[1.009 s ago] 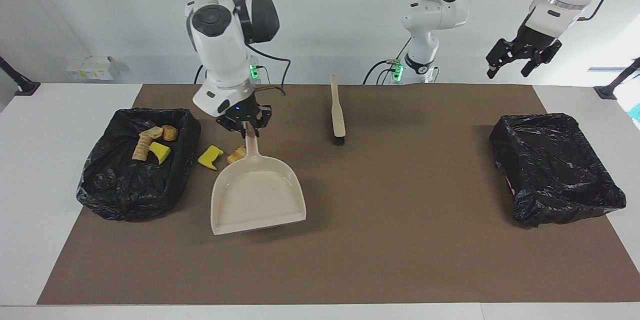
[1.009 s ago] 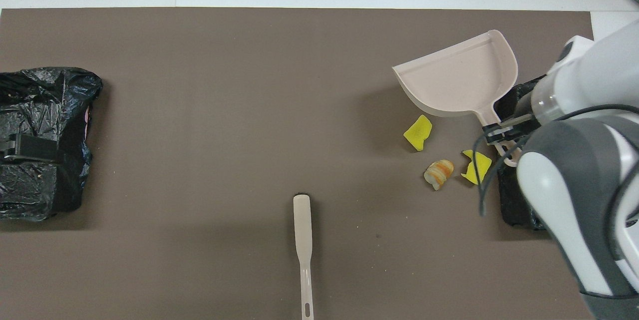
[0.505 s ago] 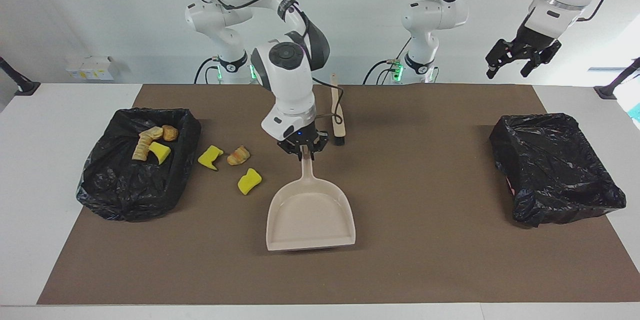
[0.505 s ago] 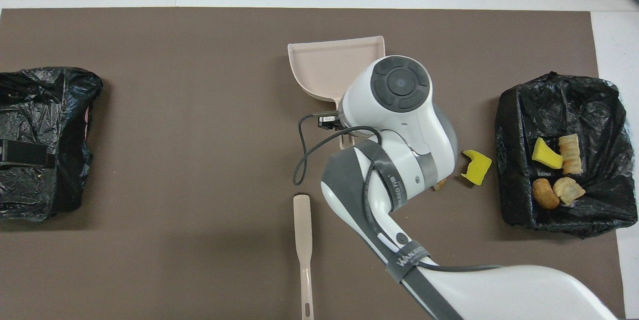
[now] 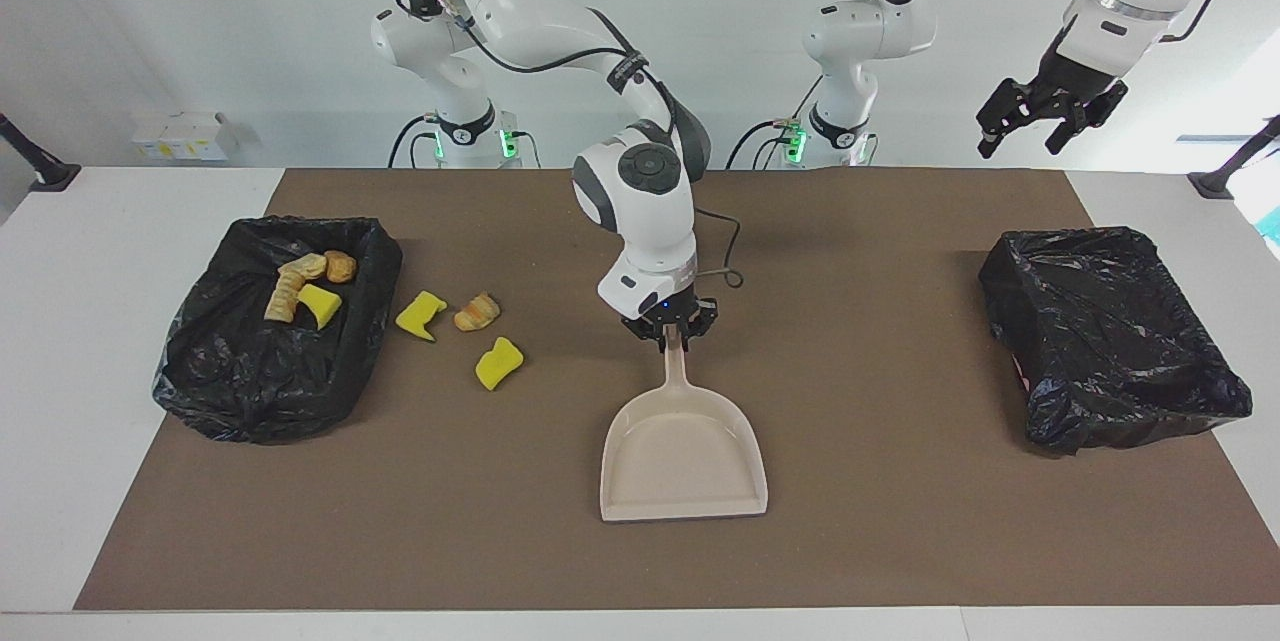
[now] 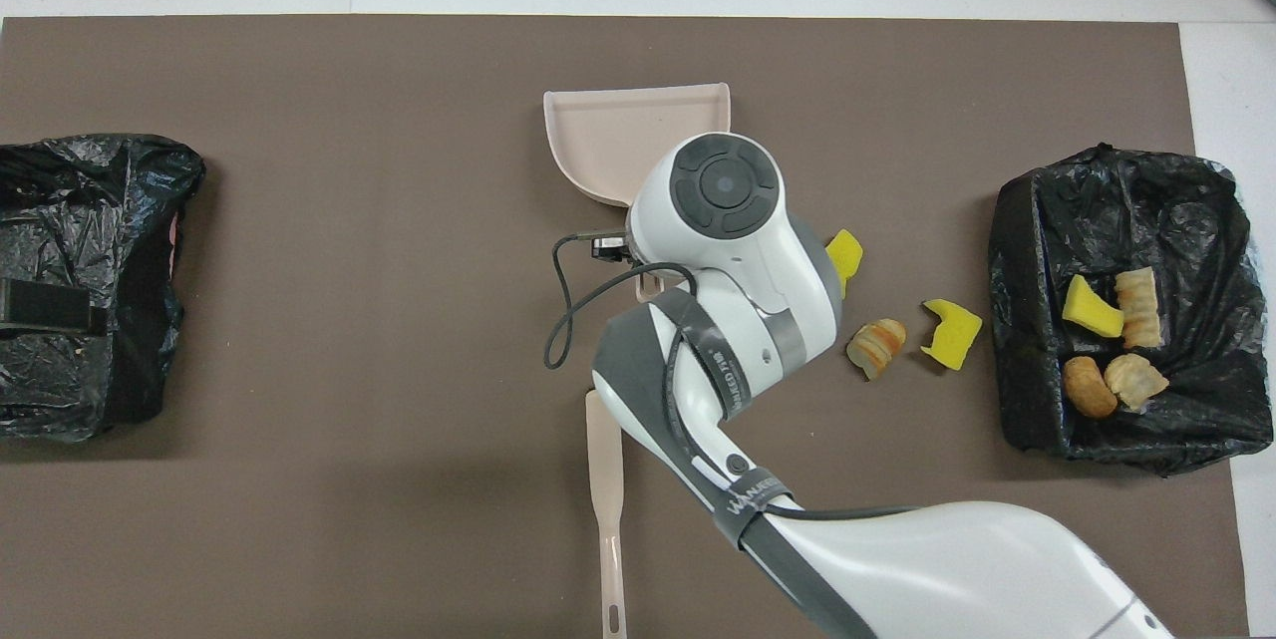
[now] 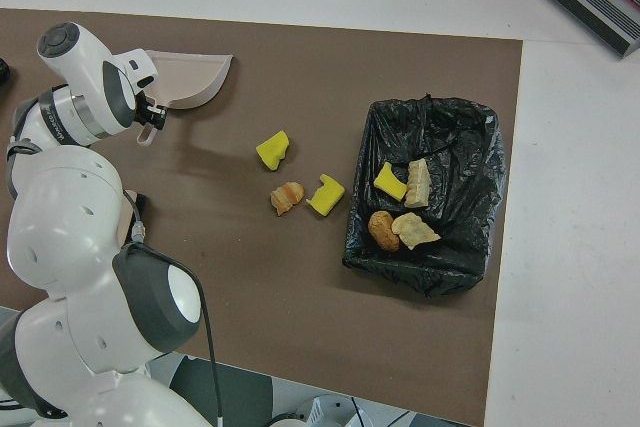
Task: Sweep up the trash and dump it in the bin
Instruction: 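Bring the empty dustpan back to the table center with the right gripper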
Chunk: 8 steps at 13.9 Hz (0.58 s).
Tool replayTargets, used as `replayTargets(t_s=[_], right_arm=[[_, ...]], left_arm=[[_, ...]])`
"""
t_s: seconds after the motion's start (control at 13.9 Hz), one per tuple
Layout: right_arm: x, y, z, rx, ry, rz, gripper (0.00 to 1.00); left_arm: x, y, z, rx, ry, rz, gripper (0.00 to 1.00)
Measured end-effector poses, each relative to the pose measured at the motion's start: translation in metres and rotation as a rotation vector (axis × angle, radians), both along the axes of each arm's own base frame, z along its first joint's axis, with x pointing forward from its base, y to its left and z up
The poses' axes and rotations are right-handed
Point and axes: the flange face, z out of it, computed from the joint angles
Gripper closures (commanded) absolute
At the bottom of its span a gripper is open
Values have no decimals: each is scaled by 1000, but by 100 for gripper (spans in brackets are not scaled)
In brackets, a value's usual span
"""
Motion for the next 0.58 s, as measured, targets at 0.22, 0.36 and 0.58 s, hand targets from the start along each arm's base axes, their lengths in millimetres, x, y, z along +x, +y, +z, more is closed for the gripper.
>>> replayTargets(t_s=[0.22, 0.36, 0.58], right_arm=[[2, 1, 5, 4, -9, 0, 0], [2, 2, 10, 1, -22, 6, 0], [-1, -3, 36, -5, -22, 6, 0]], left_arm=[[0, 0, 0, 0, 0, 0, 0], [0, 0, 0, 0, 0, 1, 0], [0, -1, 0, 0, 1, -1, 0]])
